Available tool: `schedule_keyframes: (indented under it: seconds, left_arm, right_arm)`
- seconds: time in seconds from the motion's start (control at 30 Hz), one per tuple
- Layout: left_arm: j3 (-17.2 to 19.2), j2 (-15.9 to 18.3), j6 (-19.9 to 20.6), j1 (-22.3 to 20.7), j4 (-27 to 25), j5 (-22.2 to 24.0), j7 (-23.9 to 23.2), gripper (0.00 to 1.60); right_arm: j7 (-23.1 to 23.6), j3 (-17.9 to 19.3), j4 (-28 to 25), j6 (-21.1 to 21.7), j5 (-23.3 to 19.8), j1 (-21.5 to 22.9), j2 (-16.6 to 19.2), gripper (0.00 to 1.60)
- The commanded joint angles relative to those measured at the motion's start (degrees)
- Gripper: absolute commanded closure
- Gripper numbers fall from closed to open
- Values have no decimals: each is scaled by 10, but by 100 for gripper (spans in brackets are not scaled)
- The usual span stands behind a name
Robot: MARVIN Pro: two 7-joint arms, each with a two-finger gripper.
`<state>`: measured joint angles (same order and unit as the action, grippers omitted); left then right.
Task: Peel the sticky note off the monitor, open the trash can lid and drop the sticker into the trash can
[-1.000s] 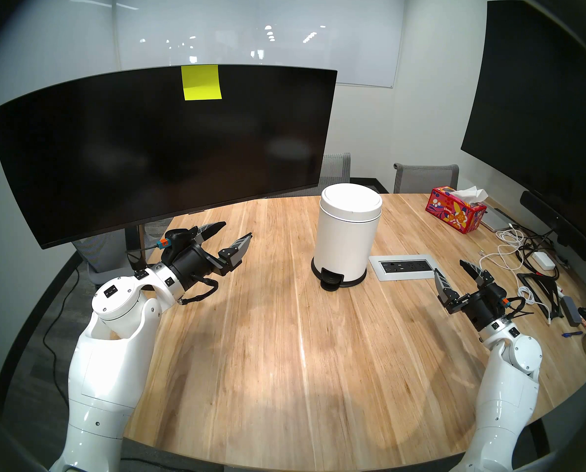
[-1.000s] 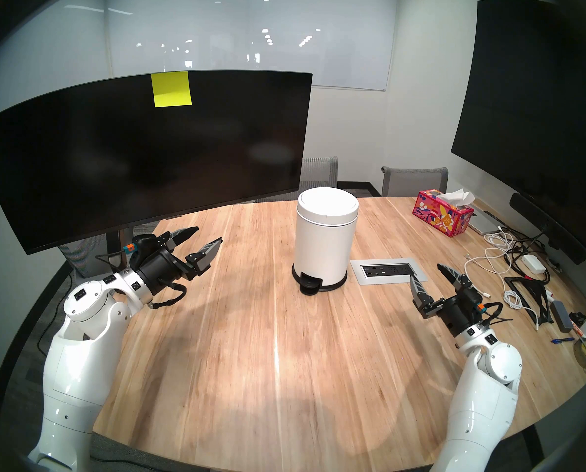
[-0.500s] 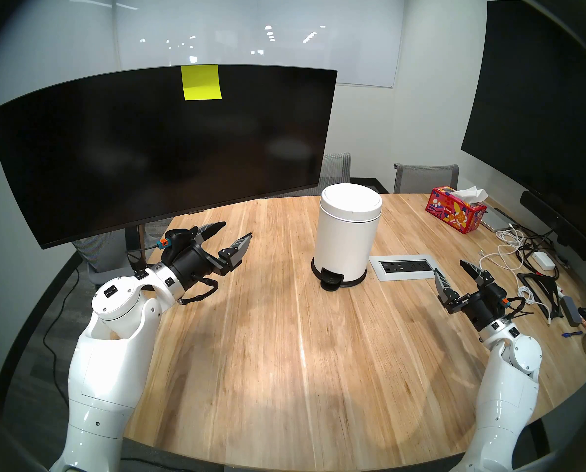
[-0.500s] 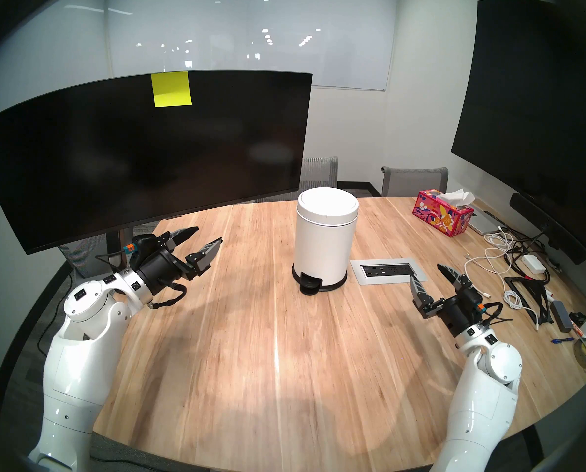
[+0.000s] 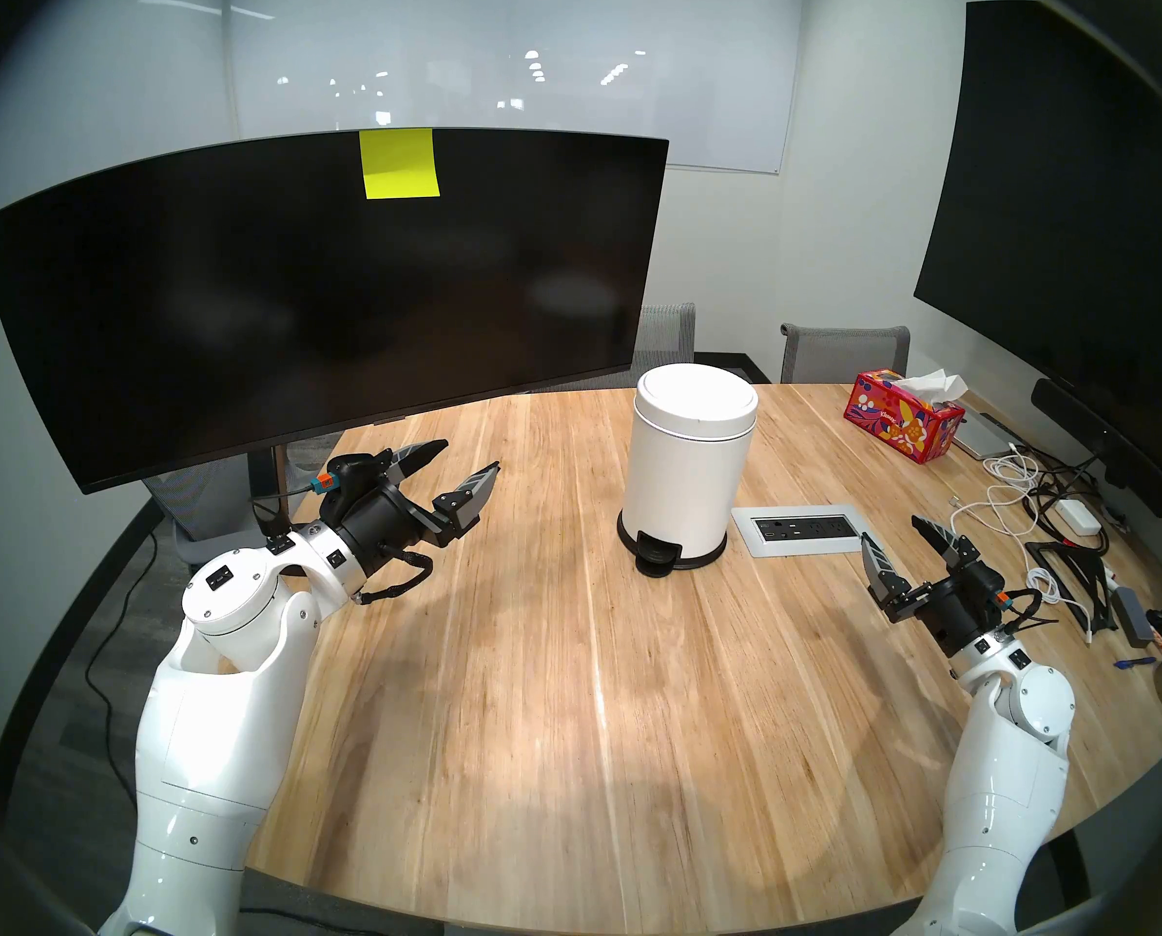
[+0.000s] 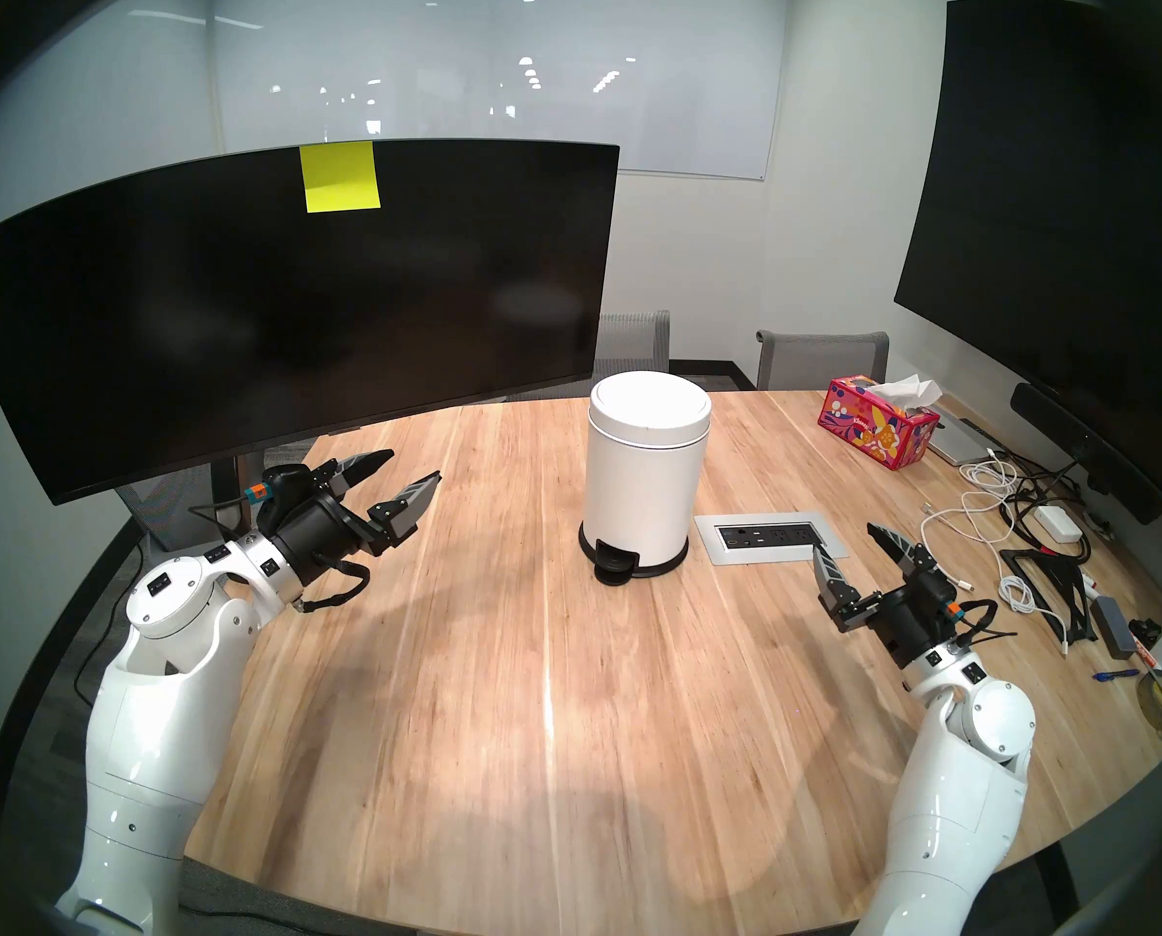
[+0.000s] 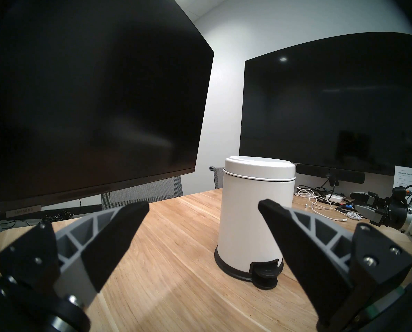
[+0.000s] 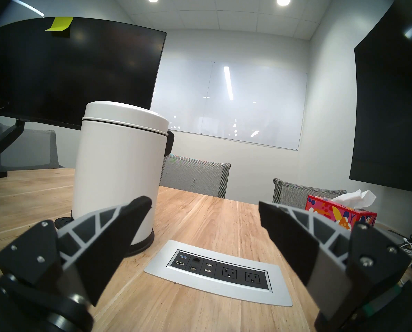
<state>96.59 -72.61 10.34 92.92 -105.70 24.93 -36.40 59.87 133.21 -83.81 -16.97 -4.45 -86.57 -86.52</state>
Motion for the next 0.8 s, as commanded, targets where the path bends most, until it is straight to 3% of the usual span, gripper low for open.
schedule_keyframes:
  seconds: [0.0,0.77]
  left_arm:
    - [0,1,0,-2,-9,-1,0,0]
    - [0,1,0,-2,-9,-1,-1,0]
  right_arm:
    - [1,-1,-9,0,-3,3,0,0]
    - [1,-1,-9,0,-3,3,0,0]
